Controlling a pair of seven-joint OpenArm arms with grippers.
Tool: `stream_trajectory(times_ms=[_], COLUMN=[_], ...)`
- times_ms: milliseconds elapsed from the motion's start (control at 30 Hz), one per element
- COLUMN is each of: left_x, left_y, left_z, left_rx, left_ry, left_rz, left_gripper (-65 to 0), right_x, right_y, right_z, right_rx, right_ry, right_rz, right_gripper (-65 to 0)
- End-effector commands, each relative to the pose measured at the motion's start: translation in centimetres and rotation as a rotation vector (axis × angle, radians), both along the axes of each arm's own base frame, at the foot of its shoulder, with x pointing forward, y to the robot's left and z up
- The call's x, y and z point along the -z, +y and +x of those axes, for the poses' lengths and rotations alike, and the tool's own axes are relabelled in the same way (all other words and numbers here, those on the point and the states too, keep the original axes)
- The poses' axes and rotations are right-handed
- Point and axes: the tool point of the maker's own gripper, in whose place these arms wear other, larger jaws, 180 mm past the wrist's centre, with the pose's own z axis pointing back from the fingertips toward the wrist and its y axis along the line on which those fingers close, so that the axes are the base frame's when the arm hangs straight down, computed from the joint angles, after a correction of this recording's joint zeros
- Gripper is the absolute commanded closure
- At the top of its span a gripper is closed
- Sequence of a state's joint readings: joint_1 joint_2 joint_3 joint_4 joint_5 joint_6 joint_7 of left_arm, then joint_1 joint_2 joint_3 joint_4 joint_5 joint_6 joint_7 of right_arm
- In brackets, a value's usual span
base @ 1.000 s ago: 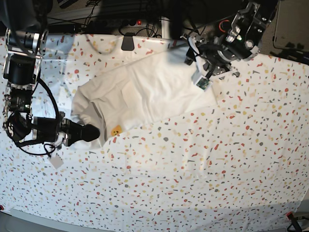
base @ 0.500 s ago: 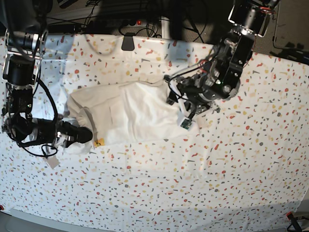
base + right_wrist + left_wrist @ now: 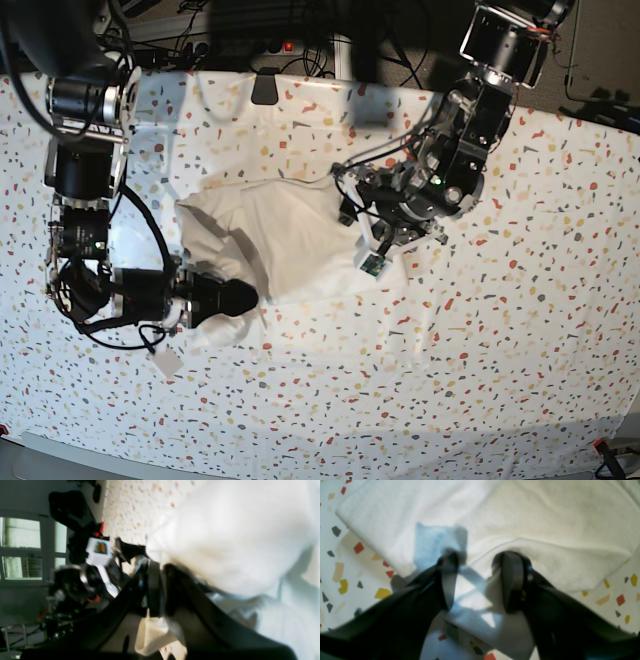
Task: Fold the T-shirt properly
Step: 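Grasp the shirt bundle with both grippers and push it together, then fold the shirt end with the right gripper toward the left gripper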
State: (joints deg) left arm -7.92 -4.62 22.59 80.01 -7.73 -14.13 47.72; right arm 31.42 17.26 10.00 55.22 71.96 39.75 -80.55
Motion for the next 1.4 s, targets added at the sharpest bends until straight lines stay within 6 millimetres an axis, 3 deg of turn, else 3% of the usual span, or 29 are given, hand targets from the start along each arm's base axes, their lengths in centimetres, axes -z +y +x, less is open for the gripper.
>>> stream_trajectory(times_ms=[0,333,567,800,1200,1367], left_x=[1.0,1.0,1.0,1.0,-3.1,-4.0], left_y=[1.0,1.0,1.0,1.5,2.7,2.7], left_z=[-0.7,-0.7,-0.7,-0.9,4.3,5.2], left_rx=[-0.003,-0.004,-0.004,0.003,-0.006,-0.008], left_ry=[0.049,0.05,0.049,0.117,0.043,0.024], left_rz=[0.056,0.053,0.053,0.102,0.178,0.176], left_gripper=[-28.3,-28.3,-28.4,-28.4,-28.4,-28.4], right_x=[-2.6,-3.4,-3.4,-1.7,-1.7,-1.7], right_y=[0.7,6.4,9.2,9.3,9.2,9.2], right_z=[1.4,1.3,1.0,0.6,0.7,0.7], right_rx=[-0.001,-0.066,-0.1,-0.106,-0.106,-0.106], right_ry=[-0.074,-0.08,-0.071,-0.044,-0.044,-0.044], right_rz=[0.037,0.144,0.17,0.099,0.094,0.094], right_gripper=[0.0,0.0,0.0,0.0,0.0,0.0])
